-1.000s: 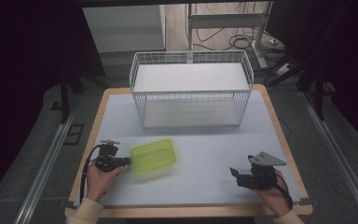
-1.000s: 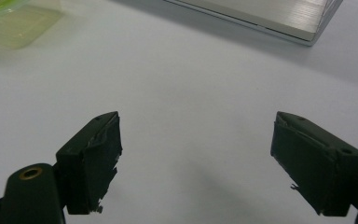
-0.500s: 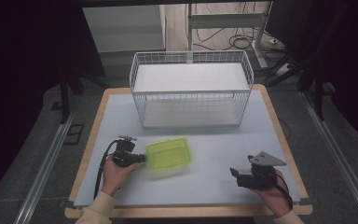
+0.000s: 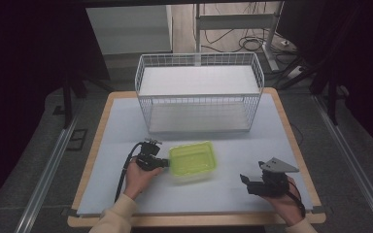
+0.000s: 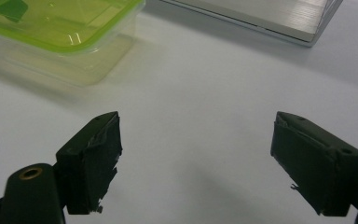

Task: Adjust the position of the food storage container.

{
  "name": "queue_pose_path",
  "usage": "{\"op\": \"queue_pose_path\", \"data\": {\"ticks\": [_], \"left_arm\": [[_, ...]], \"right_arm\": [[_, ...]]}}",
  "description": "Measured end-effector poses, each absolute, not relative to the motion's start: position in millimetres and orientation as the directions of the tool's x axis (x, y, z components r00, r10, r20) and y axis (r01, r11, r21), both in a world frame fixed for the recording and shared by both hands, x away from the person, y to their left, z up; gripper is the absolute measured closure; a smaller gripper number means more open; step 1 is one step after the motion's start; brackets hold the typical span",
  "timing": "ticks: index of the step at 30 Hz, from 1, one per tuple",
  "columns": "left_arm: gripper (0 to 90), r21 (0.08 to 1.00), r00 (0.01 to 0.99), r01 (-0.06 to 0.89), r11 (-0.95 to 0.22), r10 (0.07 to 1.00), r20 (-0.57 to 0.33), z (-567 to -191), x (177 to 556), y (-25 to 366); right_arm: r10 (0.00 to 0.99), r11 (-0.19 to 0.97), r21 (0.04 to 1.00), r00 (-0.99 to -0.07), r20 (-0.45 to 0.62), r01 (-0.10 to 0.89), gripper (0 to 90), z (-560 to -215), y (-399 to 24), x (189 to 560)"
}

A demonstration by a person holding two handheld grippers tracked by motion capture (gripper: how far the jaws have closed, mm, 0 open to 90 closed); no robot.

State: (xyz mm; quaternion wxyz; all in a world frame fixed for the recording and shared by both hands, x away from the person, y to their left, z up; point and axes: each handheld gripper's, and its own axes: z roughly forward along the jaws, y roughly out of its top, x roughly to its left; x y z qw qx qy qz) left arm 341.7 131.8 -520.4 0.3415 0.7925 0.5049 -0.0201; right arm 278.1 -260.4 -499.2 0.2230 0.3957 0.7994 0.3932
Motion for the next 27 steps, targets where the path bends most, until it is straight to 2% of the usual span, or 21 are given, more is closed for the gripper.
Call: {"op": "queue_pose_path", "data": {"ticks": [14,20,27], "left_arm": [[90.0,0.527,0.508,0.804,-0.275,0.779,-0.368,-521,348,114],[90.0,0.535,0.498,0.804,-0.26,0.786,-0.367,-521,345,125],[90.0,0.572,0.5,0.793,-0.212,0.762,-0.411,-510,326,147]], "right_arm": [[0.807,0.382,0.803,-0.589,-0.049,0.457,16.5,-500,-259,278],[0.808,0.377,0.805,-0.588,-0.045,0.458,16.5,-499,-261,278],[0.801,0.359,0.817,-0.599,-0.022,0.451,16.2,-498,-262,278]]}}
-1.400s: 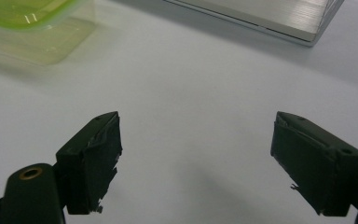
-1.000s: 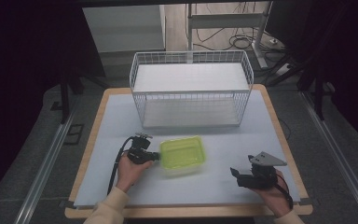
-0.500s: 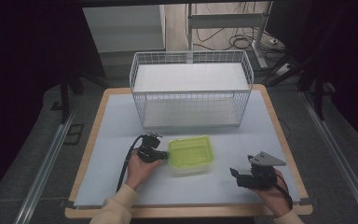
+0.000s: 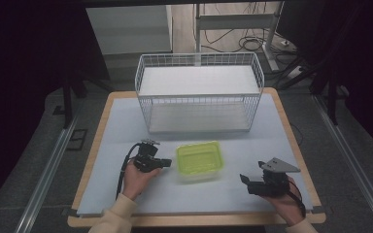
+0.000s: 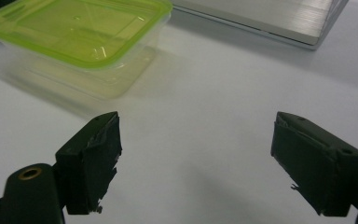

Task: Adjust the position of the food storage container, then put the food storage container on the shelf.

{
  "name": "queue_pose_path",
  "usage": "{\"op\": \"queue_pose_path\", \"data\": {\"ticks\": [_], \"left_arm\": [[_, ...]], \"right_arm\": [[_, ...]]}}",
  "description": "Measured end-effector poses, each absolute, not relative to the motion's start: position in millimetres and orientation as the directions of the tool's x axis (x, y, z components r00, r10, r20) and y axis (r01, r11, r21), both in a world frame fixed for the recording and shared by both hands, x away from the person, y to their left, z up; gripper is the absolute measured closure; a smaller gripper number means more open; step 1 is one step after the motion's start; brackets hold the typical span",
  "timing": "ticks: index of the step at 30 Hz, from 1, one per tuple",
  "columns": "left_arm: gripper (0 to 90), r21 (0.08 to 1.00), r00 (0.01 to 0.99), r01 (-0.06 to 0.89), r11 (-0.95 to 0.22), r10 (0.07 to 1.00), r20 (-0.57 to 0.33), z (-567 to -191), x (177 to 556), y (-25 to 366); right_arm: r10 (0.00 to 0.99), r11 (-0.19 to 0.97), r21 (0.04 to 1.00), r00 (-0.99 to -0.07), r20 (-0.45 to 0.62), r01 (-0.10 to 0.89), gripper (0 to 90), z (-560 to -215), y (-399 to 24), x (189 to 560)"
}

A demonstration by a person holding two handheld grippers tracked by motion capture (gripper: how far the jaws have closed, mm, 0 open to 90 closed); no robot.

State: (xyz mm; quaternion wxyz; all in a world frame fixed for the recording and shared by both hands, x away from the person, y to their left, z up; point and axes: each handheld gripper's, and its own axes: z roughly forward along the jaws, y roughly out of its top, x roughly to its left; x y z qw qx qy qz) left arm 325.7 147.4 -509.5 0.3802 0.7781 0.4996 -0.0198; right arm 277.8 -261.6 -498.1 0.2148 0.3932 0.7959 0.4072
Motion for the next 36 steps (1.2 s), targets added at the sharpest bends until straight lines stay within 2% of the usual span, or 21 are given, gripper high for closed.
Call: {"op": "queue_pose_path", "data": {"ticks": [9,10,13,16,28,36], "left_arm": [[86.3,0.627,0.52,0.763,-0.155,0.723,-0.454,-493,302,163],[82.2,0.633,0.525,0.759,-0.154,0.72,-0.454,-492,301,163],[61.8,0.653,0.519,0.748,-0.119,0.719,-0.462,-488,295,163],[49.4,0.646,0.509,0.757,-0.098,0.709,-0.489,-485,293,164],[39.5,0.623,0.483,0.781,-0.047,0.677,-0.555,-485,290,168],[38.6,0.6,0.456,0.8,-0.024,0.673,-0.582,-490,294,167]], "right_arm": [[0.784,0.357,0.821,-0.621,-0.004,0.446,16.3,-500,-258,278],[0.783,0.355,0.821,-0.622,0.0,0.447,16.4,-500,-259,279],[0.778,0.343,0.821,-0.627,0.024,0.457,17.5,-499,-260,280],[0.772,0.326,0.817,-0.632,0.061,0.477,18.8,-498,-261,283],[0.72,0.268,0.766,-0.65,0.244,0.584,28.4,-484,-246,311],[0.688,0.262,0.726,-0.651,0.322,0.636,31.8,-478,-230,337]]}}
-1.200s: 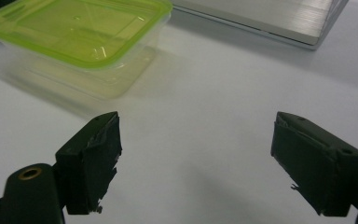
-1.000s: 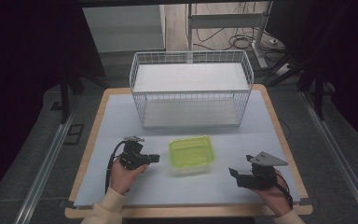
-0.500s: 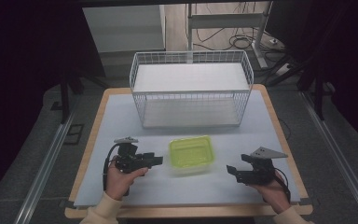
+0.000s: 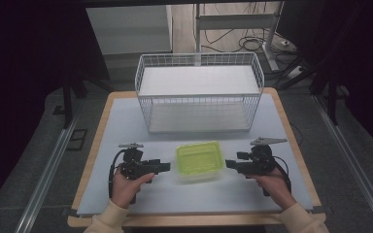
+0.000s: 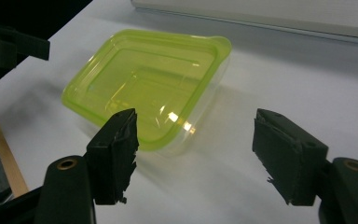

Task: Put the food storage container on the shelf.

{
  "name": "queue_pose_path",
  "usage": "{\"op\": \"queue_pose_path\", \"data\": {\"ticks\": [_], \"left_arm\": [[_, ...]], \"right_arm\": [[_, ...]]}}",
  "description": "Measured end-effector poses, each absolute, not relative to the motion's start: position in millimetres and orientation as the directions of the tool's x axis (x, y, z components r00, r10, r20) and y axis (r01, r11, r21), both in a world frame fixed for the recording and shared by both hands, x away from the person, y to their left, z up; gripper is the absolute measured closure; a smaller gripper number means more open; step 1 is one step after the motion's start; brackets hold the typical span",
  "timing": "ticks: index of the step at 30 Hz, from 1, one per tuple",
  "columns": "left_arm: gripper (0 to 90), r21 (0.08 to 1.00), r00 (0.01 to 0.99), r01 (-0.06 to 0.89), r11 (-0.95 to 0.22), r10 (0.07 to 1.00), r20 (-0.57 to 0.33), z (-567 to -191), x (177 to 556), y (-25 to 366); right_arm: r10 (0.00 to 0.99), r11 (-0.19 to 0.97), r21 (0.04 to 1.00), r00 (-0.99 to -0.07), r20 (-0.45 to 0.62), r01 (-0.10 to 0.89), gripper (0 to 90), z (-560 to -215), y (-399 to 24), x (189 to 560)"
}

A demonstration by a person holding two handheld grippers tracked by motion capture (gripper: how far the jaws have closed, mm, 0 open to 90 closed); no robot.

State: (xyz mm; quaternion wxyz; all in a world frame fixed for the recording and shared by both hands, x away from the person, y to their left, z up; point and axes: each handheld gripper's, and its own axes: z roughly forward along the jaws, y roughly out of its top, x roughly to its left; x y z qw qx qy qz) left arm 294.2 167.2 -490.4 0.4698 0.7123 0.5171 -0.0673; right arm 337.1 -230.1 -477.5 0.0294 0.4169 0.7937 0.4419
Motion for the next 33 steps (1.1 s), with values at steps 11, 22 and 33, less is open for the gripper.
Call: {"op": "queue_pose_path", "data": {"ticks": [11,22,33], "left_arm": [[39.6,0.551,0.415,0.835,0.013,0.644,-0.643,-503,314,158],[40.6,0.505,0.365,0.861,0.055,0.625,-0.69,-518,333,149],[49.9,0.469,0.355,0.882,0.042,0.594,-0.722,-527,337,141]], "right_arm": [[0.679,0.221,0.68,-0.611,0.407,0.699,34.9,-483,-220,367],[0.667,0.182,0.633,-0.568,0.483,0.753,38.9,-492,-217,380],[0.638,0.18,0.581,-0.544,0.545,0.794,47.4,-500,-217,383]]}}
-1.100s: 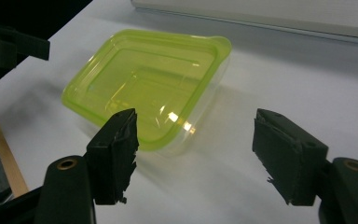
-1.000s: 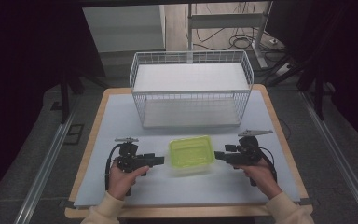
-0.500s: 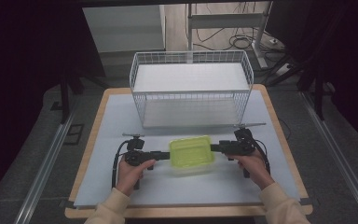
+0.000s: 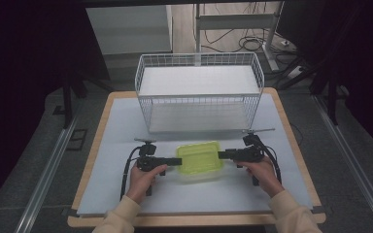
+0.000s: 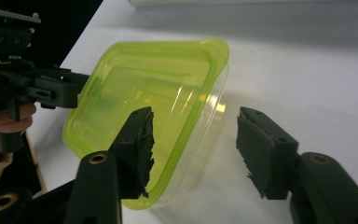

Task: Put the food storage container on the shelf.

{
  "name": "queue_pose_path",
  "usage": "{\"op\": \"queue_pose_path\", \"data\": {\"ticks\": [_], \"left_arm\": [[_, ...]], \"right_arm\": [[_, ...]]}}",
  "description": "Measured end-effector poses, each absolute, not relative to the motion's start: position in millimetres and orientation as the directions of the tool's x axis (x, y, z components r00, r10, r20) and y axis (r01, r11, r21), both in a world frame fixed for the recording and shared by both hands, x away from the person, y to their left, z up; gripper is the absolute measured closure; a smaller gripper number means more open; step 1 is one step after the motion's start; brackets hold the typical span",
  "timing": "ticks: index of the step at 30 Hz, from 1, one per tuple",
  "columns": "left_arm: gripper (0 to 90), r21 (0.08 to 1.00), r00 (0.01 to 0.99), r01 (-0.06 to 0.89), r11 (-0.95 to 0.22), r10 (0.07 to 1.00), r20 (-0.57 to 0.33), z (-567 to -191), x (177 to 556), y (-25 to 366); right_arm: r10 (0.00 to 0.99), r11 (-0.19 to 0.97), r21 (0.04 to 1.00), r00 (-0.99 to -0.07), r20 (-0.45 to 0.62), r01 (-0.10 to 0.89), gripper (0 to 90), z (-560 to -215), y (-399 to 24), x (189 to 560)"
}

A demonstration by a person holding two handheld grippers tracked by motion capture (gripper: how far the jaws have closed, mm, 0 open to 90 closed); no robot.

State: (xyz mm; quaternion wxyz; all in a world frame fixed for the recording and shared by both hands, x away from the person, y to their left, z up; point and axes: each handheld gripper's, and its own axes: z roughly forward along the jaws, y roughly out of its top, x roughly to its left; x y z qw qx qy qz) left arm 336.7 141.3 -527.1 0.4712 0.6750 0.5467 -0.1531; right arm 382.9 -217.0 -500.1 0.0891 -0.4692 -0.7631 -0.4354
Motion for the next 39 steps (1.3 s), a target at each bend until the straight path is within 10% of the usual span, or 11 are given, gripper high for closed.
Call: {"op": "queue_pose_path", "data": {"ticks": [18,39], "left_arm": [[80.9,0.471,0.373,0.88,0.056,0.533,-0.76,-523,331,143],[82.6,0.532,0.431,0.845,0.057,0.518,-0.739,-503,321,148]], "right_arm": [[0.595,0.176,0.516,-0.508,0.623,0.838,79.0,-504,-215,380],[0.572,0.16,0.588,-0.56,0.599,0.793,80.1,-480,-215,367]]}}
